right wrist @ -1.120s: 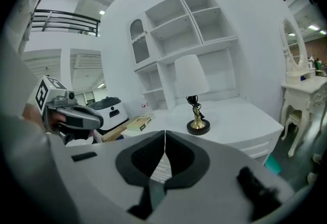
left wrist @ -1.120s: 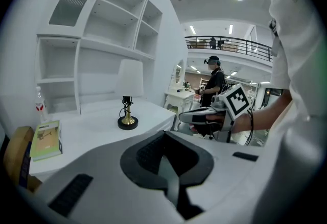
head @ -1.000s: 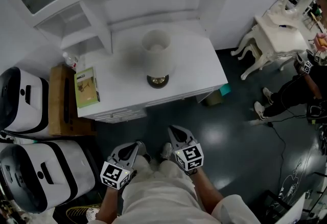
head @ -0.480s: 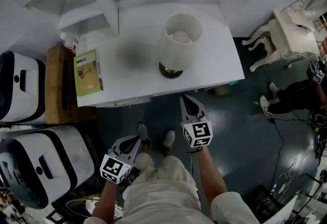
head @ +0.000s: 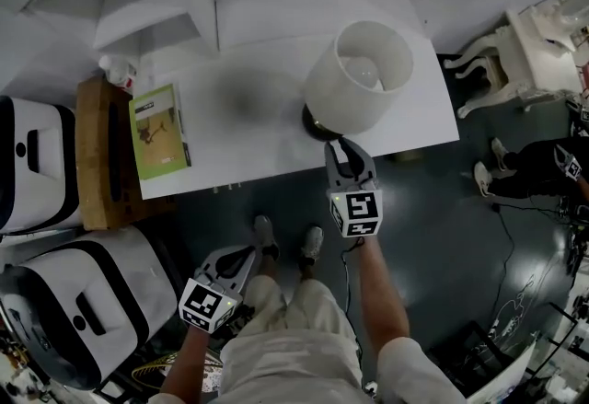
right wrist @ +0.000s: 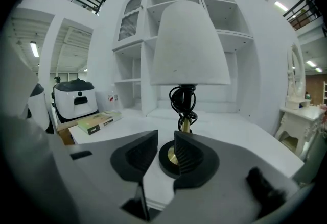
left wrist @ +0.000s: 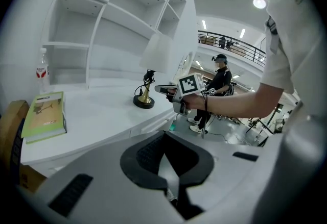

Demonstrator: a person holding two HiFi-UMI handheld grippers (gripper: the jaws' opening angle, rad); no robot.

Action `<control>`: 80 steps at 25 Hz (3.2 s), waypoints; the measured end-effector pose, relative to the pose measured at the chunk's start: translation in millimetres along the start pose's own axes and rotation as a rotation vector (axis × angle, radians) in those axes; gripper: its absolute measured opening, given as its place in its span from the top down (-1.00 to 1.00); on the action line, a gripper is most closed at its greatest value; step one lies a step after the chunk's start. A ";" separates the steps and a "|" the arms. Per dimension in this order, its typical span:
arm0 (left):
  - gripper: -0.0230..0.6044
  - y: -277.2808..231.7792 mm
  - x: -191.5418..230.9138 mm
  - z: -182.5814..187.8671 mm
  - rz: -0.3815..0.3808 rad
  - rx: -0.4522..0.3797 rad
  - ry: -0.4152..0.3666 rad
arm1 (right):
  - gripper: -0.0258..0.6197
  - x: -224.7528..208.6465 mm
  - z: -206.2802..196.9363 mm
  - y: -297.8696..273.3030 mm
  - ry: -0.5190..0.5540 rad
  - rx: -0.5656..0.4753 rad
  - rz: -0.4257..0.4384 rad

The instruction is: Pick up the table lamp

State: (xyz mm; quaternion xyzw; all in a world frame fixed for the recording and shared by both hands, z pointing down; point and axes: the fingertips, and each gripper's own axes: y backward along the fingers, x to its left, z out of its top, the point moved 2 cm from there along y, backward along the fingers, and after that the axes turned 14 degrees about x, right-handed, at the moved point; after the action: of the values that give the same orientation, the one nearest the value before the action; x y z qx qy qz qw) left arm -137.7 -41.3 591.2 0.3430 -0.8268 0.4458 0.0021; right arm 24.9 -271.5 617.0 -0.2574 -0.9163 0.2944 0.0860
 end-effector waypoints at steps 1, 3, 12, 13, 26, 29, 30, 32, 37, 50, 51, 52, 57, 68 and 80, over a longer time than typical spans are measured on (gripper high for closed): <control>0.90 0.2 4.5 -0.6 -0.004 0.004 0.003 | 0.63 -1.0 0.5 -6.0 0.007 0.001 -0.010; 0.90 0.4 12.1 -2.6 -0.010 0.013 0.008 | 0.57 -5.4 1.0 -15.5 0.007 -0.002 -0.034; 0.90 -0.3 30.1 -12.6 -0.034 0.056 0.015 | 0.42 -30.6 10.1 -48.1 -0.032 -0.021 -0.106; 0.90 -0.5 31.7 -13.7 -0.036 0.059 0.017 | 0.40 -32.1 11.1 -51.3 -0.033 -0.022 -0.109; 0.90 -7.2 45.1 -14.9 -0.056 0.088 0.020 | 0.38 -46.8 30.2 -84.6 -0.039 -0.046 -0.130; 0.90 -7.3 48.4 -17.0 -0.055 0.094 0.025 | 0.41 -47.4 31.8 -91.1 -0.049 -0.046 -0.129; 0.90 -7.2 49.6 -17.9 -0.054 0.095 0.027 | 0.45 -46.9 32.4 -92.7 -0.054 -0.048 -0.127; 0.90 -6.7 51.6 -19.9 -0.052 0.099 0.028 | 0.51 -46.7 32.6 -94.7 -0.072 -0.053 -0.118; 0.90 -6.3 52.6 -24.5 -0.057 0.109 0.030 | 0.58 -48.5 32.7 -94.5 -0.132 -0.096 -0.104; 0.90 -10.8 46.1 -22.9 -0.078 0.108 0.042 | 0.64 -50.5 35.3 -96.5 -0.159 -0.047 -0.084; 0.90 -10.6 45.0 -20.6 -0.080 0.103 0.045 | 0.64 -50.7 35.1 -95.8 -0.158 -0.044 -0.078; 0.90 -10.0 44.0 -18.1 -0.080 0.098 0.046 | 0.64 -50.7 34.9 -95.0 -0.157 -0.042 -0.070; 0.90 -5.2 45.5 -8.8 -0.070 0.078 0.039 | 0.65 -47.6 31.2 -90.4 -0.159 -0.025 -0.043; 0.90 7.0 30.1 32.2 -0.054 -0.013 0.048 | 0.67 -48.0 54.3 -39.1 -0.184 -0.030 0.001; 0.90 20.0 -23.8 102.0 -0.059 -0.162 0.027 | 0.67 -49.0 80.7 69.0 -0.306 -0.065 0.117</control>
State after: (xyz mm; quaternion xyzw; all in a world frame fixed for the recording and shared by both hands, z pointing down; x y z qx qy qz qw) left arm -100.0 -95.9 507.7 0.3599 -0.8496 0.3816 0.0542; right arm 70.8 -289.2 511.0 -0.2649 -0.9112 0.3050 -0.0804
